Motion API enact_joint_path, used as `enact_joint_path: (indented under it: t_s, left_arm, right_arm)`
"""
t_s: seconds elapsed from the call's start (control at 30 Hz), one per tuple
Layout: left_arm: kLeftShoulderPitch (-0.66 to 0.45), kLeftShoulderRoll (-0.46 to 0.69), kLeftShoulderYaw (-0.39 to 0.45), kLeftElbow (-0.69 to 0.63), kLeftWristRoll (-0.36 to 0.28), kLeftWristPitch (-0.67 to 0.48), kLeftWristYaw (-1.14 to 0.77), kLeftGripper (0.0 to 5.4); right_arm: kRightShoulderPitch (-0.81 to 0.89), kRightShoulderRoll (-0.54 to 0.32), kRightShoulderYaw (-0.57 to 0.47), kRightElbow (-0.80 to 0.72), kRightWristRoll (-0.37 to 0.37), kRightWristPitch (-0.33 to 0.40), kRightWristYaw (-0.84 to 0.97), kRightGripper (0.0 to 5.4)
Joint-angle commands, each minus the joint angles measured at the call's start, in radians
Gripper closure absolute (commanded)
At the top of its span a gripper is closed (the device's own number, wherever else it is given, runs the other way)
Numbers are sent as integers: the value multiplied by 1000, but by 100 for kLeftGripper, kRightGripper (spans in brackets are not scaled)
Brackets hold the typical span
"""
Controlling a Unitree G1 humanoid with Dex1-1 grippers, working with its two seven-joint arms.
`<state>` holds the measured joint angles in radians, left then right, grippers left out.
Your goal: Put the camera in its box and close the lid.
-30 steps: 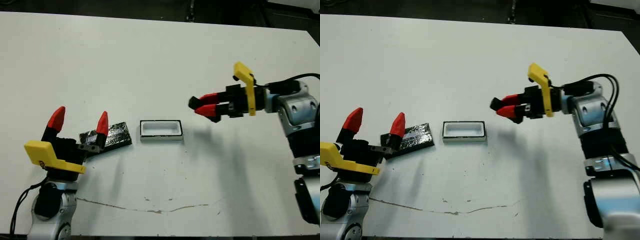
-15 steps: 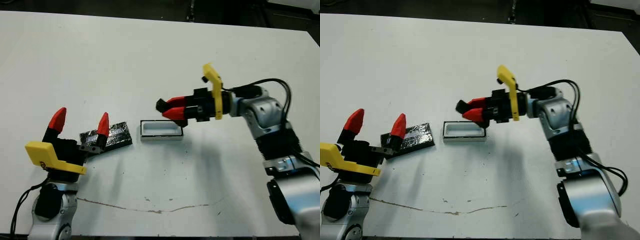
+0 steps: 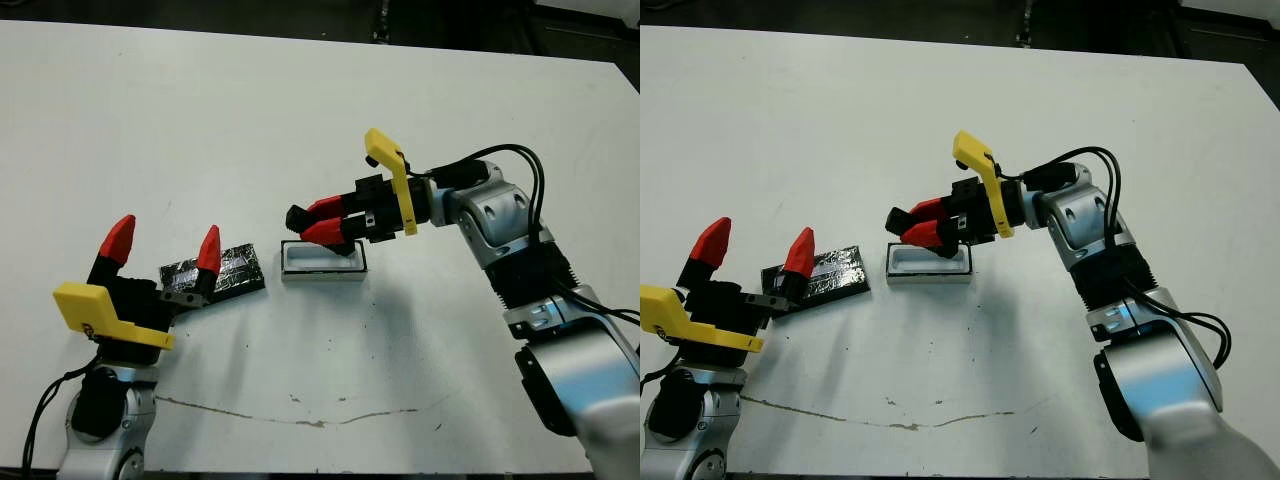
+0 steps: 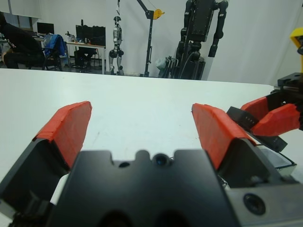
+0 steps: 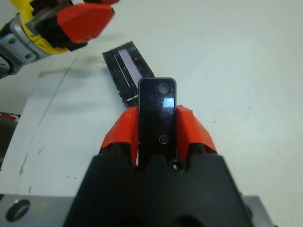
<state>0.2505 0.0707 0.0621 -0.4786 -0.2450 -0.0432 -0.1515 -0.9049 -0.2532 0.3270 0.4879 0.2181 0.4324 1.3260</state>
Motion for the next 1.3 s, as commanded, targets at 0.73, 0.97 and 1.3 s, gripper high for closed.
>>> enact_joint_path:
  t_s: [0.73,0.97,1.3]
  left_arm:
    - [12,-3,4,19,-10,-10,-6,0]
    - [12,-5,-1,15,4,-6,5,0]
    - [4,-10,-5,20,5,-4,7,0]
  right_arm:
    - [-7,12,13,89,-61,-136,49,372]
    - [0,16,12,135,-82,-161,48,372]
    - [5,14,10,183,-98,-205,70,372]
